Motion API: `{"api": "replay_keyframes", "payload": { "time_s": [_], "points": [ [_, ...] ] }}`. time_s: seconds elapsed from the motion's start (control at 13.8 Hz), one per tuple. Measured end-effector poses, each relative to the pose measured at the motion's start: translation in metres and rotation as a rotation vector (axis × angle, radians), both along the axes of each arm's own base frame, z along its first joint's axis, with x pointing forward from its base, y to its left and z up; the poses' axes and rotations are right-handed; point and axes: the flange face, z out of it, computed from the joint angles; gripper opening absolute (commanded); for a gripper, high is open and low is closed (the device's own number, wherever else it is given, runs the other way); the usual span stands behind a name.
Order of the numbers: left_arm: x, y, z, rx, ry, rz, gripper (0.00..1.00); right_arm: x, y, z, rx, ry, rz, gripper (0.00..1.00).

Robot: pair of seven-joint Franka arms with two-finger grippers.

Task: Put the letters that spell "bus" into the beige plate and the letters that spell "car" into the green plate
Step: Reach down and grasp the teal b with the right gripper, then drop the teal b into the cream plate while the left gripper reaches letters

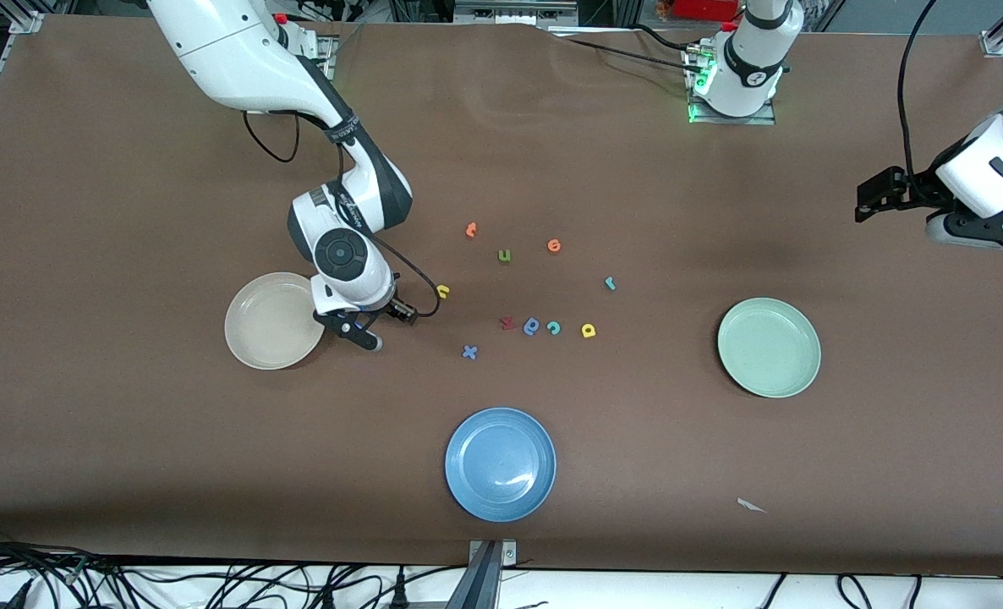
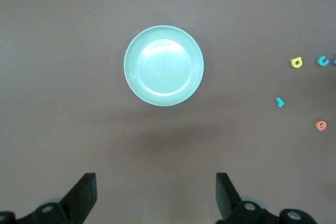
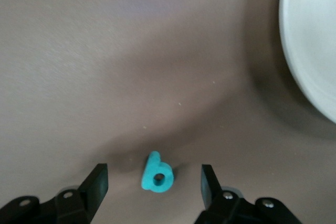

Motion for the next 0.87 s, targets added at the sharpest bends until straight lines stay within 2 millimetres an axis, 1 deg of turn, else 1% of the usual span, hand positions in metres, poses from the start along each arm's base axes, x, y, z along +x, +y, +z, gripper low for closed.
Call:
{"api": "replay_keyframes", "payload": {
  "time_s": [0.15,0.22,0.36,0.44,0.51,0.65,0.8,0.87],
  "points": [
    [0.003,0.000,-0.008,0.000,0.012,0.000,1.00,-0.006,0.000,-0.006,-0.005,0.008,-0.005,0.63],
    [0.006,0.000,-0.013,0.001,0.017,0.000,1.00,-0.008,0.001,-0.008,-0.005,0.007,-0.009,0.55],
    [0.016,-0.001,-0.032,0.002,0.035,0.009,1.00,-0.010,0.001,-0.011,-0.004,0.004,-0.014,0.30],
    [0.021,-0.002,-0.044,0.002,0.049,0.014,1.00,-0.010,0.002,-0.010,-0.001,-0.001,-0.013,0.19],
    [0.025,-0.004,-0.056,0.002,0.069,0.015,1.00,-0.010,0.003,-0.009,0.001,-0.004,-0.013,0.11],
    [0.036,-0.015,-0.081,-0.008,0.084,0.005,1.00,-0.009,0.003,-0.007,0.002,-0.006,-0.013,0.09],
    [0.046,-0.042,-0.103,-0.038,0.079,0.003,1.00,-0.007,0.001,-0.001,-0.001,-0.007,-0.014,0.09],
    [0.050,-0.061,-0.117,-0.043,0.083,0.007,1.00,-0.005,-0.002,0.007,-0.008,-0.003,-0.008,0.09]
  ]
}}
